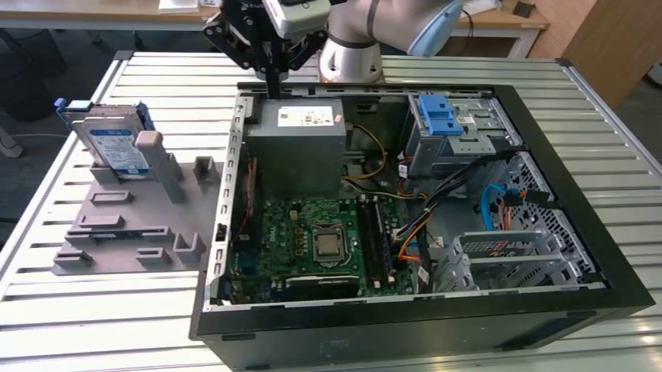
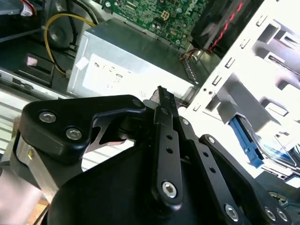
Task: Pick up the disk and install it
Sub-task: 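Reach for the disk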
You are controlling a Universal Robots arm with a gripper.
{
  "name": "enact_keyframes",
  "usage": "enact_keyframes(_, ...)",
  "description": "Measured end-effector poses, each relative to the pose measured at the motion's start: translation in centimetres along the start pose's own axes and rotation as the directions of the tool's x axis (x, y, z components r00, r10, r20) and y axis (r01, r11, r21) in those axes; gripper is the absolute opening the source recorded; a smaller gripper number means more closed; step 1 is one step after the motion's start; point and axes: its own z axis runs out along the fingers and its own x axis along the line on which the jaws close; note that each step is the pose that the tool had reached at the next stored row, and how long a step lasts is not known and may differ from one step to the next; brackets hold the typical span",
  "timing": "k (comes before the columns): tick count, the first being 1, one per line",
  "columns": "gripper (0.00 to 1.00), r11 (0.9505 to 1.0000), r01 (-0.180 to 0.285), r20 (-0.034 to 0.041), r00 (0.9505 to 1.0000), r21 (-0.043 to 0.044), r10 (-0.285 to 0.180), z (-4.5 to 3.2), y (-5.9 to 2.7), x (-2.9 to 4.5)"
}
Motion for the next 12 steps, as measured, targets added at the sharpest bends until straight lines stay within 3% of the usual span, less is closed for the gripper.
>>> enact_keyframes(6,0.11,1.0000,-0.001,0.0000,1.0000,-0.0005,0.001,0.01,0.43,1.56)
enact_keyframes(12,0.11,1.0000,-0.001,0.0000,1.0000,-0.0005,0.001,0.04,0.66,3.62)
